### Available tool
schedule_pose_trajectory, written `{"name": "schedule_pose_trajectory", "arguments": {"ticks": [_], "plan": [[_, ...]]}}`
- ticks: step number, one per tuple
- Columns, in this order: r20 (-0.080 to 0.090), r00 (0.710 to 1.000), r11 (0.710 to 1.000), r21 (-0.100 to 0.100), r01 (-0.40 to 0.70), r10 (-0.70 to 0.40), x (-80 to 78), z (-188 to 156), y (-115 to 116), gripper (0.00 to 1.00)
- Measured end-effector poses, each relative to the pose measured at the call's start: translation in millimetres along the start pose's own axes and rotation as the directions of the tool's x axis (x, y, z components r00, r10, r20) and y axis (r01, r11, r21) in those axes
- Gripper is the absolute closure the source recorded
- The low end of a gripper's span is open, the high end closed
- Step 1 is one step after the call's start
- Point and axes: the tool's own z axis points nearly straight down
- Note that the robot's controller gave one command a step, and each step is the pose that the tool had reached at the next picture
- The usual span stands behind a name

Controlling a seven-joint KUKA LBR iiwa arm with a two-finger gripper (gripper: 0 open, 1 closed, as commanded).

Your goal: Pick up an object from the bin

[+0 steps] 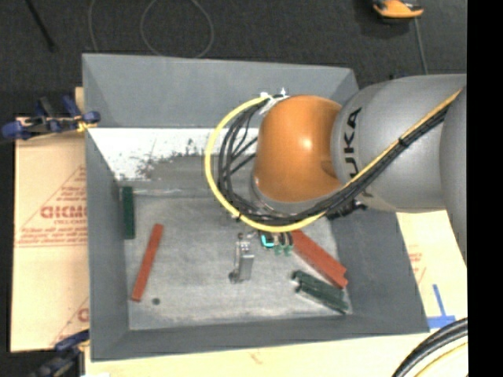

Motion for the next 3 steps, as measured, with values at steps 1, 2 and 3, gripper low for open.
{"name": "schedule_pose_trajectory", "arguments": {"ticks": [1,2,3], "plan": [[0.002,0.995,0.995,0.004,0.103,-0.103,-5.6,110.8,-72.2,0.00],[0.005,0.996,0.996,0.002,-0.094,0.094,57.9,82.6,-125.1,0.00],[0.008,0.974,0.974,0.006,0.224,-0.224,38.8,97.0,-185.1,0.00]]}}
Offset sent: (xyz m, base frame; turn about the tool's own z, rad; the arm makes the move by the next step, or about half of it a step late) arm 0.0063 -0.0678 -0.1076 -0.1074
